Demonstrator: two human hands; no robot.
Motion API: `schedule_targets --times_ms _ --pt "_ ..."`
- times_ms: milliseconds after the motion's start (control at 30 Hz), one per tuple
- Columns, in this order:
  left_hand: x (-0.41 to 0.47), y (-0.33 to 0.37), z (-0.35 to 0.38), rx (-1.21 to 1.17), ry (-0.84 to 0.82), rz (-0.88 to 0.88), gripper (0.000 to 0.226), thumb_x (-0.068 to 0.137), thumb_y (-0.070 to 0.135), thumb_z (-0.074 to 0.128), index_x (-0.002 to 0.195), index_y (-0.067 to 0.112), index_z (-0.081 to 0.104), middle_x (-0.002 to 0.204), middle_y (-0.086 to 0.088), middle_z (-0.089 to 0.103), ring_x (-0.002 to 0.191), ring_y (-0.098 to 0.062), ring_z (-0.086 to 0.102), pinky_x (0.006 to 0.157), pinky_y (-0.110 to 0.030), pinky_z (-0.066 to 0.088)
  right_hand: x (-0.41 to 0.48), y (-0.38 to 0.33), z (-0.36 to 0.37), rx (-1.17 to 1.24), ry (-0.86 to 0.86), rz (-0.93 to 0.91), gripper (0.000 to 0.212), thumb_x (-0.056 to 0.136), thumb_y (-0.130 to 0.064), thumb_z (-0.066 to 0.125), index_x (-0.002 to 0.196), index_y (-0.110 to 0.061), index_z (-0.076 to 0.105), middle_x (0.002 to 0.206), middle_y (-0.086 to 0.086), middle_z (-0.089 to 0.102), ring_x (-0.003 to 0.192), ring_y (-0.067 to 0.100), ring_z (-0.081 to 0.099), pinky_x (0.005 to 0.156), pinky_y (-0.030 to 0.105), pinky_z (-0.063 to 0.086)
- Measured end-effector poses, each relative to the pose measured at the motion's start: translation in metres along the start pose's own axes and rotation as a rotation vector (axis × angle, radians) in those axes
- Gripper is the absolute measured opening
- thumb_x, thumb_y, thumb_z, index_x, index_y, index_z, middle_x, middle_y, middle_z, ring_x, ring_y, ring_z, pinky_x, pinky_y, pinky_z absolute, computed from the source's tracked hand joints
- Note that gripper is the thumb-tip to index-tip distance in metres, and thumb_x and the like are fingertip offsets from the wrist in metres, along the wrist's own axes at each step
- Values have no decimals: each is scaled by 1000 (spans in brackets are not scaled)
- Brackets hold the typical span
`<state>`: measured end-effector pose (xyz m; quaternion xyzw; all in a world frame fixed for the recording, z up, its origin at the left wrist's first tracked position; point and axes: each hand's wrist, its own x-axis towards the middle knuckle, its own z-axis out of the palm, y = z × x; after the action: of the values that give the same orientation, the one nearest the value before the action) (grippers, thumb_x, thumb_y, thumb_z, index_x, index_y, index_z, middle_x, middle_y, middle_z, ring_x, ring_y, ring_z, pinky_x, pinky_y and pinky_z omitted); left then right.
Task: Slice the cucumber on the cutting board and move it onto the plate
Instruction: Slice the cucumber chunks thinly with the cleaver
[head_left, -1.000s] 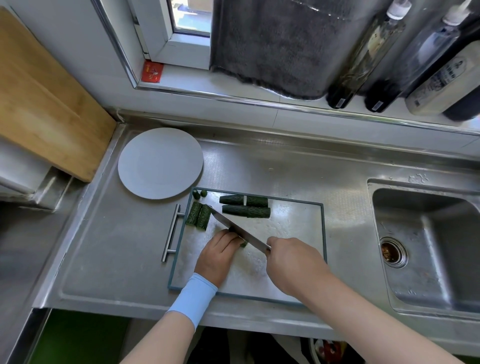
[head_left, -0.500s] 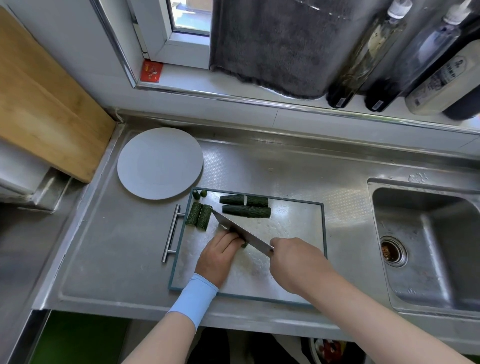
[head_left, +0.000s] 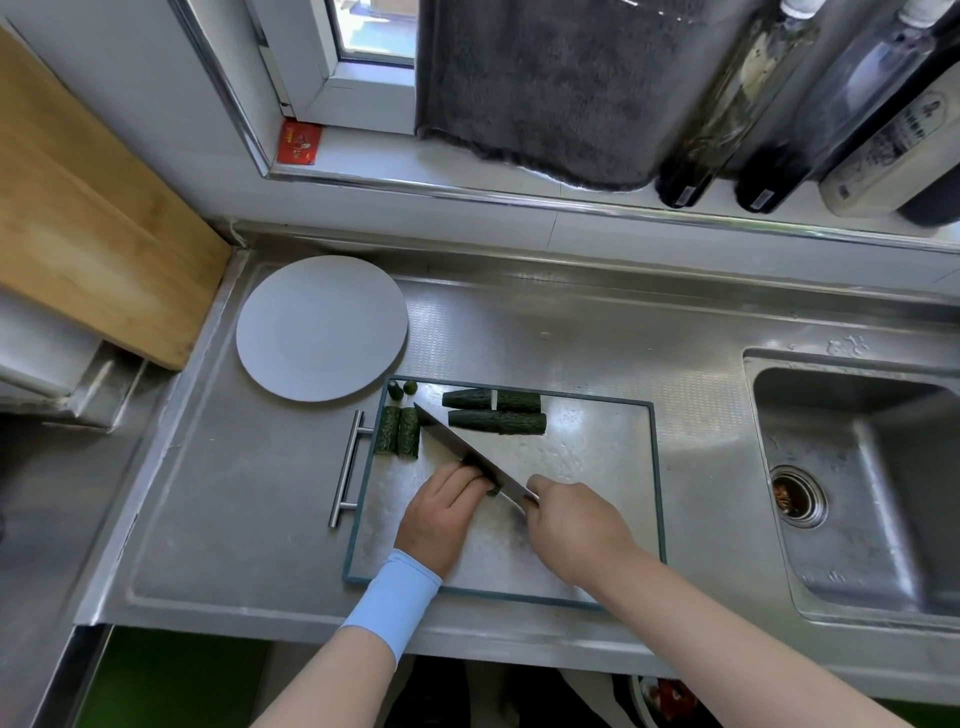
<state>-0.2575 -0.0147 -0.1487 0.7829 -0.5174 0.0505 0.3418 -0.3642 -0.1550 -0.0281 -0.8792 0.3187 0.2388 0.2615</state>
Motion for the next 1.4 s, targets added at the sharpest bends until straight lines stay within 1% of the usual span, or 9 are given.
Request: schedule_targets --times_ms 67,333,500,800,900,1000,1133,1300,1400 --pt "0 0 0 0 2 -4 22 81 -5 72 102 4 70 107 -10 66 101 -28 60 83 -37 52 2 2 3 31 2 3 19 103 -29 38 95 -21 53 82 3 63 74 26 58 64 35 49" --pt "2 1 -2 0 -17 -13 25 78 -3 75 101 6 69 106 -9 65 99 -29 60 84 -37 51 -5 16 4 -30 14 -39 19 103 -29 38 91 -21 49 74 2 59 66 24 53 52 32 36" --pt "12 6 -11 15 -42 -31 20 79 5 74 97 10 69 102 -7 63 96 -27 55 86 -35 46 -8 17 -13 44 17 -20 30 102 -36 40 74 -26 47 74 -3 60 64 19 52 53 31 34" --pt "37 -3 -35 77 -221 -35 29 68 5 80 94 13 68 93 -5 62 83 -22 56 70 -31 51 -12 14 -42 128 127 -17 32 101 -43 42 80 -24 57 72 -4 64 63 19 59 50 29 36" --pt "44 -17 -47 156 -259 -64 31 67 12 83 95 17 69 92 -1 63 82 -21 57 74 -30 48 -11 14 -47 144 159 -11 31 102 -41 42 81 -26 59 71 -5 64 62 19 60 52 30 42" --pt "55 -33 -55 271 -274 -80 28 66 19 86 90 20 71 86 3 65 81 -22 60 77 -32 41 -10 15 -49 168 183 4 32 102 -40 42 75 -28 55 70 -5 63 62 20 60 53 32 43" --pt "68 -40 -59 334 -353 -78 26 62 26 89 84 25 75 80 5 64 76 -22 60 68 -31 48 -10 16 -50 184 200 29 34 102 -39 43 71 -26 50 68 -4 62 60 20 57 50 30 37" --pt "75 -28 -58 315 -315 -108 29 66 20 84 93 22 74 84 -2 60 74 -25 57 62 -35 47 -10 20 -50 163 216 65 36 101 -41 43 69 -24 46 65 -4 59 61 21 56 51 32 35" --pt "73 -12 -52 193 -386 63 39 70 9 71 107 22 68 102 -2 61 91 -25 58 74 -36 49 -11 22 -51 165 237 84 36 101 -40 43 68 -24 45 65 -4 58 59 20 53 51 31 35"
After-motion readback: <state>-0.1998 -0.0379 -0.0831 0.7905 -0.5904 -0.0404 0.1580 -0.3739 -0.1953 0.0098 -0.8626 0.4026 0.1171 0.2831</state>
